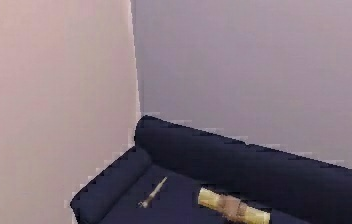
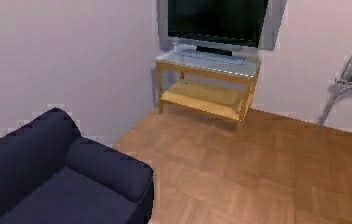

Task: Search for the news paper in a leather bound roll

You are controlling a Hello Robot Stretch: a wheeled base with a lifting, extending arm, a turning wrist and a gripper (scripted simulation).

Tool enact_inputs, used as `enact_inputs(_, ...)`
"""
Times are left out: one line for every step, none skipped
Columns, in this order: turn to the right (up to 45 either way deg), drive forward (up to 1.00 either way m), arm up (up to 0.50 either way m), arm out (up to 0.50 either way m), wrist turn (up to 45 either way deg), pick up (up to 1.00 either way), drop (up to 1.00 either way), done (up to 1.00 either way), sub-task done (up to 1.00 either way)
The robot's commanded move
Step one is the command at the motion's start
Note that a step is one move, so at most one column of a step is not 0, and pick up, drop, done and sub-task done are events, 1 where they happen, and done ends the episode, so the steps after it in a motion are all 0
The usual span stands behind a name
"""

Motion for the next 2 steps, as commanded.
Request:
enact_inputs(21.0, 0.0, 0.0, 0.0, 0.0, 0.0, 0.0, 0.0, 0.0)
enact_inputs(0.0, 0.0, 0.0, 0.0, 0.0, 0.0, 0.0, 1.0, 0.0)
